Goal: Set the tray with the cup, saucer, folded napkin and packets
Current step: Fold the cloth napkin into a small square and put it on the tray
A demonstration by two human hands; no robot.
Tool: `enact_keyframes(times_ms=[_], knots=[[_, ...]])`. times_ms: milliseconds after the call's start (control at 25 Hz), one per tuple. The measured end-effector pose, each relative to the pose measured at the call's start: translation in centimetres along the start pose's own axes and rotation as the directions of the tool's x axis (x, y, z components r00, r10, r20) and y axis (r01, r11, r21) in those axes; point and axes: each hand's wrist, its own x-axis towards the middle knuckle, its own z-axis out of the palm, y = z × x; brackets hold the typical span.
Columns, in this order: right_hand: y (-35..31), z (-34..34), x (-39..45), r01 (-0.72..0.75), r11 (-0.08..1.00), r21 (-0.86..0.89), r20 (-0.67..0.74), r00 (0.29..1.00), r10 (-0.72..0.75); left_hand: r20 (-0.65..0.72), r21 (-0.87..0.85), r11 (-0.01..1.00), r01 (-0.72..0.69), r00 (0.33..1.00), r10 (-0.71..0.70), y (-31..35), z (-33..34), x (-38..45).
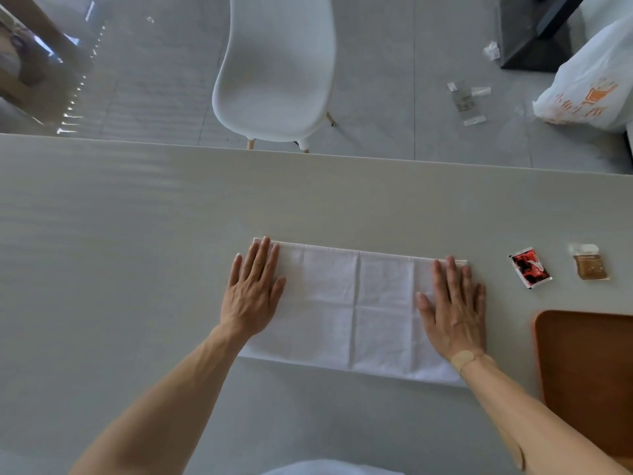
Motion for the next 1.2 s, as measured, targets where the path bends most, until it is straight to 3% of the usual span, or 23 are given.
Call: enact_keyframes(times_ms=[120, 240, 320, 520, 680, 800, 920, 1040, 1120, 1200], knots=[[-1.0, -0.6, -2.7, -0.017, 0.999, 0.030, -0.027, 0.999, 0.017, -0.047, -0.033, 0.999, -0.013, 0.999, 0.011, 0.7, -0.1, -3.1], [-4.7, 0.5, -6.9, 0.186, 0.982, 0.026, 0.015, 0.982, -0.186, 0.002, -0.060, 0.987, -0.151, 0.989, 0.151, 4.4, 2.1, -7.0], [-5.9, 1.6, -9.5, 0.174, 0.984, 0.026, 0.082, 0.981, -0.176, 0.038, -0.037, 0.984, -0.171, 0.984, 0.173, 6.1, 3.6, -9.4], [-1.1, 1.5, -11.8, -0.089, 0.996, 0.018, 0.081, 0.993, 0.087, 0.095, 0.045, 0.995, 0.090, 0.991, -0.094, 1.2, 2.7, -12.0], [1.2, 2.0, -11.7, -0.099, 0.995, -0.016, 0.072, 0.992, 0.100, 0.178, 0.044, 0.989, 0.139, 0.973, -0.145, -0.4, 1.6, -12.2], [1.4, 2.0, -11.8, -0.112, 0.994, 0.008, 0.102, 0.989, 0.111, 0.108, -0.070, 0.965, 0.252, 0.964, -0.244, 0.9, -0.3, -11.0], [1.7, 2.1, -12.5, -0.177, 0.983, 0.053, 0.108, 0.979, 0.170, 0.088, -0.314, 0.835, 0.452, 0.889, -0.449, 2.2, -2.4, -8.4], [2.0, 2.2, -13.2, -0.217, 0.973, 0.081, 0.122, 0.971, 0.206, 0.217, -0.417, 0.622, 0.663, 0.737, -0.640, 2.4, -3.1, -5.8], [2.4, 2.0, -13.6, -0.255, 0.963, 0.089, 0.134, 0.961, 0.242, 0.290, -0.441, 0.513, 0.737, 0.658, -0.696, 2.1, -3.1, -4.9], [2.8, 2.0, -14.0, -0.262, 0.962, 0.079, 0.130, 0.959, 0.250, 0.340, -0.484, 0.445, 0.753, 0.631, -0.698, 1.7, -3.0, -4.2]])
